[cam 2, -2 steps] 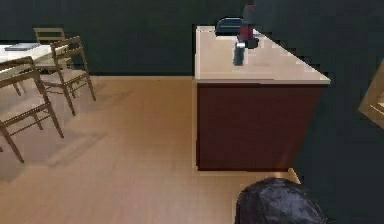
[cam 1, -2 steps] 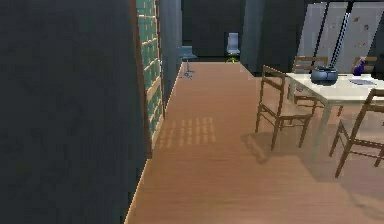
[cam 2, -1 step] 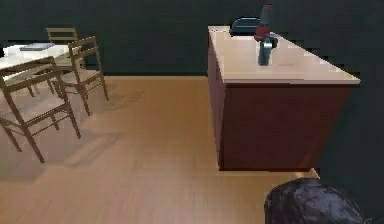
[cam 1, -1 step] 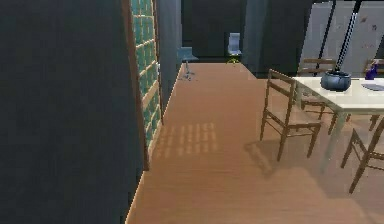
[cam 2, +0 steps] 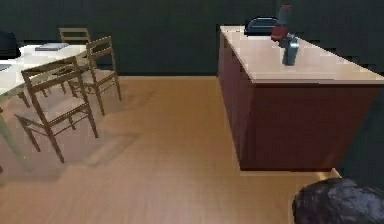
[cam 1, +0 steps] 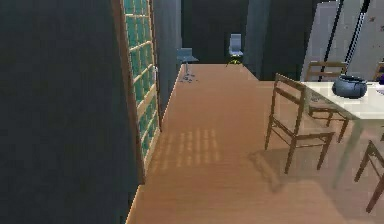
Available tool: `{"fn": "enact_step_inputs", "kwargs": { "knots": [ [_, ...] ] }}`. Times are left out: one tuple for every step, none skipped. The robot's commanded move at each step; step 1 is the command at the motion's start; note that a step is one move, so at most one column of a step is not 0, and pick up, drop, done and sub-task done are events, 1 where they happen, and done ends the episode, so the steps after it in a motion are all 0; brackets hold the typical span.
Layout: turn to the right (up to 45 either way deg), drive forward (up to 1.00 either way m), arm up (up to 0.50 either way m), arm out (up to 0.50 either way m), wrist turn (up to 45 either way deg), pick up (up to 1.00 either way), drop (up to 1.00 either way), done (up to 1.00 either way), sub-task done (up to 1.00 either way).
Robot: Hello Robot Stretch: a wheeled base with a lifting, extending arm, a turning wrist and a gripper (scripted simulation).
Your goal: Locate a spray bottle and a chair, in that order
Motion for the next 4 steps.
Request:
{"fn": "enact_step_inputs", "kwargs": {
  "knots": [
    [45.0,0.00,0.00,0.00,0.0,0.00,0.00,0.00,0.00],
    [45.0,0.00,0.00,0.00,0.0,0.00,0.00,0.00,0.00],
    [0.0,0.10,0.00,0.00,0.0,0.00,0.00,0.00,0.00],
    [-45.0,0.00,0.00,0.00,0.0,0.00,0.00,0.00,0.00]
  ]
}}
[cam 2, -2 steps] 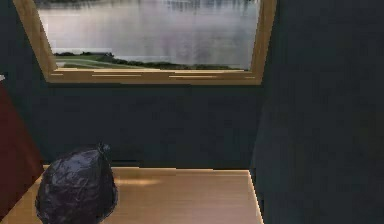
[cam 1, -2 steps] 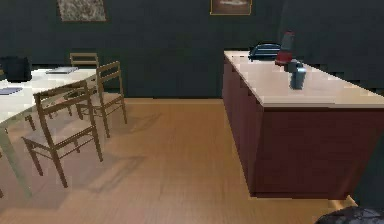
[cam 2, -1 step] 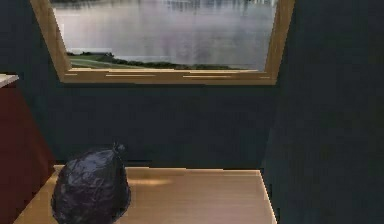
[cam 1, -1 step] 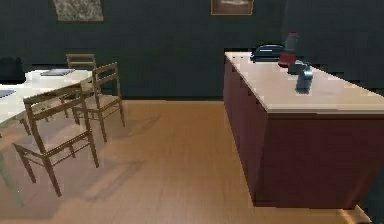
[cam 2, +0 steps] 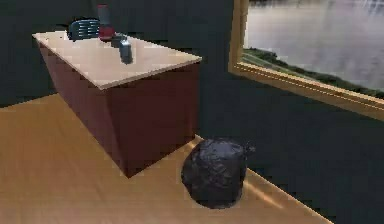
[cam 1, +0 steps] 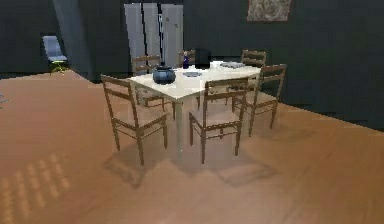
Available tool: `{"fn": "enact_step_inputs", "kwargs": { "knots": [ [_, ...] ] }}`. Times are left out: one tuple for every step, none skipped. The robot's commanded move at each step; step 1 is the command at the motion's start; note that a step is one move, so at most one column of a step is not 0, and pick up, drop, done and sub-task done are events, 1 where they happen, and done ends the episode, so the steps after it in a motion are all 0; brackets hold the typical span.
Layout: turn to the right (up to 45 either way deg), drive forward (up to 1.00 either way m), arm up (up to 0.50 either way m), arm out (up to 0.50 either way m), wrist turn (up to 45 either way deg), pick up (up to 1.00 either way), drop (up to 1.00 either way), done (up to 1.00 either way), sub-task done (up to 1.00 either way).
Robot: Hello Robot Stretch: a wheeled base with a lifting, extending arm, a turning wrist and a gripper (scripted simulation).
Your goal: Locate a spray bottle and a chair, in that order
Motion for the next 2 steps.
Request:
{"fn": "enact_step_inputs", "kwargs": {
  "knots": [
    [-36.0,0.00,0.00,0.00,0.0,0.00,0.00,0.00,0.00],
    [0.0,1.00,0.00,0.00,0.0,0.00,0.00,0.00,0.00]
  ]
}}
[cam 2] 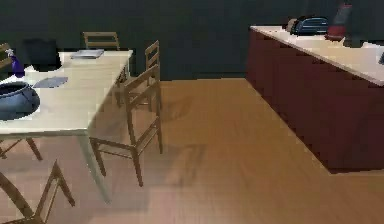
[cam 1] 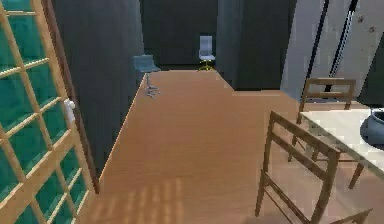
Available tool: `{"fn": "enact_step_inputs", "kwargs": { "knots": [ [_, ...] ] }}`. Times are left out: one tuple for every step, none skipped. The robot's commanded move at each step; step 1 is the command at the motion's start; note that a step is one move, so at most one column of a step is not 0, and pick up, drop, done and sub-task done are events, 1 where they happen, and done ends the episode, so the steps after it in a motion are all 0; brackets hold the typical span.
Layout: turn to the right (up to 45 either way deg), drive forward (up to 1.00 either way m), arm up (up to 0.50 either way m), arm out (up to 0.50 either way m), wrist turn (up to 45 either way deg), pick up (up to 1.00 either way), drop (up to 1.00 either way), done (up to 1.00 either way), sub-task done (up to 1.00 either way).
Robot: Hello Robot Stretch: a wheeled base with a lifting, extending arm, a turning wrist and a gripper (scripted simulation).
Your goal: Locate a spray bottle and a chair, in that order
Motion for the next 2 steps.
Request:
{"fn": "enact_step_inputs", "kwargs": {
  "knots": [
    [0.0,1.00,0.00,0.00,0.0,0.00,0.00,0.00,0.00],
    [-6.0,0.00,0.00,0.00,0.0,0.00,0.00,0.00,0.00]
  ]
}}
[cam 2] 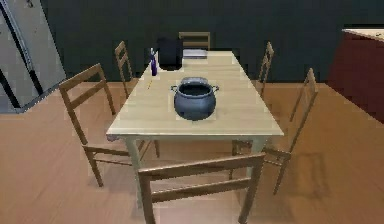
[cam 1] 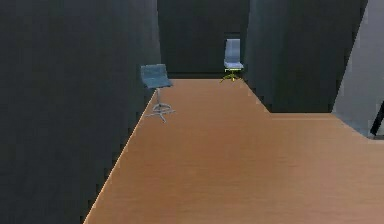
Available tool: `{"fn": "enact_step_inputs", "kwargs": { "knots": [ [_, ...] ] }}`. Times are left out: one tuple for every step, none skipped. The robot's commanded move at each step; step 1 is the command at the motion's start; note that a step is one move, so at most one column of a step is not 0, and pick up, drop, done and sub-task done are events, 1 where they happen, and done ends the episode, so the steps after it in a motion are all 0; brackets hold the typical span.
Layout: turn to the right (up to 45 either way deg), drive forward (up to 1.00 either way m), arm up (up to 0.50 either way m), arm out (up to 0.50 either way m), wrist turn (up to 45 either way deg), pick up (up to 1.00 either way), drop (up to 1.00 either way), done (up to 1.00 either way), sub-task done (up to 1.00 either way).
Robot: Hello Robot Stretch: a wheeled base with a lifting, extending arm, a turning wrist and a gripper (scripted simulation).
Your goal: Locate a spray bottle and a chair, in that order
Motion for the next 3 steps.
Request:
{"fn": "enact_step_inputs", "kwargs": {
  "knots": [
    [0.0,0.40,0.00,0.00,0.0,0.00,0.00,0.00,0.00],
    [45.0,0.00,0.00,0.00,0.0,0.00,0.00,0.00,0.00],
    [3.0,0.00,0.00,0.00,0.0,0.00,0.00,0.00,0.00]
  ]
}}
